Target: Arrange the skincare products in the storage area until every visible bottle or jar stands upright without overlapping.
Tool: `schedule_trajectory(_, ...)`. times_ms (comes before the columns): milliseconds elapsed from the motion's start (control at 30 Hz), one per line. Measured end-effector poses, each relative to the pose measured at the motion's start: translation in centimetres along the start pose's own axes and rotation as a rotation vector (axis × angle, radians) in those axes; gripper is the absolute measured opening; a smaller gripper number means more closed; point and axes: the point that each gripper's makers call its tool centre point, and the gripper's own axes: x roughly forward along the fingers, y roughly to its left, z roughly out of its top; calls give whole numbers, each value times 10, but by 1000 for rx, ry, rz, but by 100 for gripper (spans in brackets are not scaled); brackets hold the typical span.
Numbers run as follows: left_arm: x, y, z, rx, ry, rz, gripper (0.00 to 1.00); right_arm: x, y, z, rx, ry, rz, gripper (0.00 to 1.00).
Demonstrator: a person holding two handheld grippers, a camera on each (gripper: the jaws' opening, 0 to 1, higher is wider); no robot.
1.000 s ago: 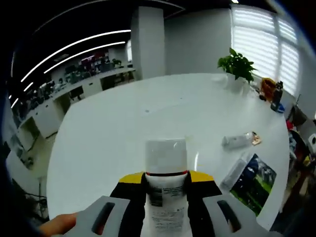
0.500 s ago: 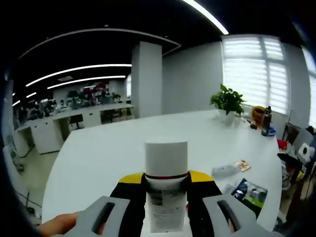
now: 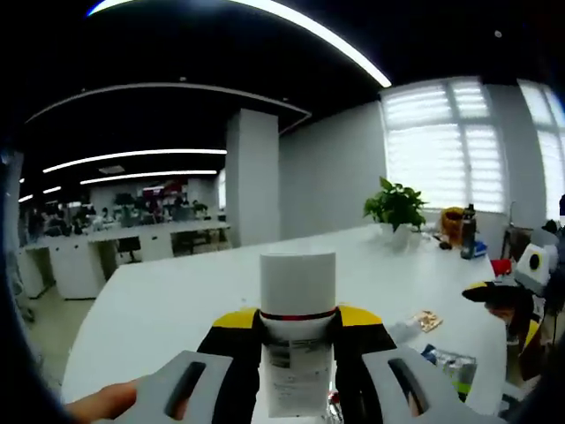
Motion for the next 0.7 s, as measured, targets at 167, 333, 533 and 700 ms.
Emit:
schedule_trajectory(167, 7, -20, 9, -45, -44, -57, 31, 42, -2, -7, -25, 77, 43, 82)
schedule_trajectory(333, 7, -34, 16, -60, -92, -71, 30, 80, -16, -14, -67, 112, -5, 76)
schedule_trajectory(533, 2, -54, 29, -79, -181, -106, 30, 117, -23, -13, -117, 125, -53, 76)
schedule_trajectory(700, 1, -64, 30, -85, -238, -124, 30, 132, -23, 1, -94, 30, -76, 70)
